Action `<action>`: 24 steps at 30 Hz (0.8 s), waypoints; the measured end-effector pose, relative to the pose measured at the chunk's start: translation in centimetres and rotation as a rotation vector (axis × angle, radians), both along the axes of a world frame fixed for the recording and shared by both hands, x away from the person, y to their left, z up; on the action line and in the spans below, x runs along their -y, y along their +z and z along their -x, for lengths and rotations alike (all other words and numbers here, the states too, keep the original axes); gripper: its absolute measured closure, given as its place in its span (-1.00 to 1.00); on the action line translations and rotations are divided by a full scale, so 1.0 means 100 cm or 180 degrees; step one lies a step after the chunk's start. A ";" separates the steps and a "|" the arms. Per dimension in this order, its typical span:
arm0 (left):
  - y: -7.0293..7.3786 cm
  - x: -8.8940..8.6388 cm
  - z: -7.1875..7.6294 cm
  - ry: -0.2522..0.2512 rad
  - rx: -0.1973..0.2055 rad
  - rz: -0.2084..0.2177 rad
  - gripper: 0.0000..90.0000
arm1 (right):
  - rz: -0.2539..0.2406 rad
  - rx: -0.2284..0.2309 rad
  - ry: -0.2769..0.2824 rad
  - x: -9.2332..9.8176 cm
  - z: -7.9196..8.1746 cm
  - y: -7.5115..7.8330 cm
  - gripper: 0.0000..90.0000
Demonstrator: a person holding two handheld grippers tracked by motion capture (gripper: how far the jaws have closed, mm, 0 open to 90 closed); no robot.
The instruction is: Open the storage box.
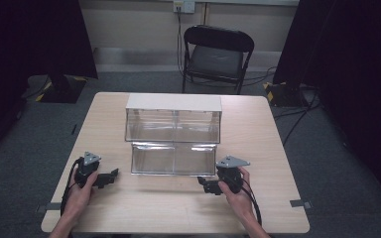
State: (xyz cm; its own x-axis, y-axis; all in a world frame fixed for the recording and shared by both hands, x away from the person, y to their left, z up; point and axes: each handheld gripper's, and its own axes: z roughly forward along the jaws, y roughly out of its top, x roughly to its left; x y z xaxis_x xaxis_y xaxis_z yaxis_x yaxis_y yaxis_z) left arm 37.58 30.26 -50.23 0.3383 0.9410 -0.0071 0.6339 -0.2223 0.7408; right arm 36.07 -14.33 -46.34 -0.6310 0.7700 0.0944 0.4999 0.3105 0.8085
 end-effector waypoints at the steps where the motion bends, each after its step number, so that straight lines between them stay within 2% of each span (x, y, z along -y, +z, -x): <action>1: 0.000 0.000 0.000 0.0001 0.0000 0.0000 -0.68 | 0.0000 0.0000 0.0000 0.000 0.000 0.000 -0.70; 14: 0.000 0.000 0.000 -0.0001 0.0000 -0.0001 -0.68 | 0.0009 0.0022 -0.0010 -0.001 0.002 0.002 -0.70; 17: 0.000 0.000 0.000 -0.0001 0.0000 -0.0001 -0.68 | -0.0042 -0.0008 0.0023 0.000 0.002 0.003 -0.70; 24: 0.000 0.000 0.000 0.0000 0.0001 0.0000 -0.68 | 0.0008 0.0036 0.0006 0.000 0.004 0.004 -0.70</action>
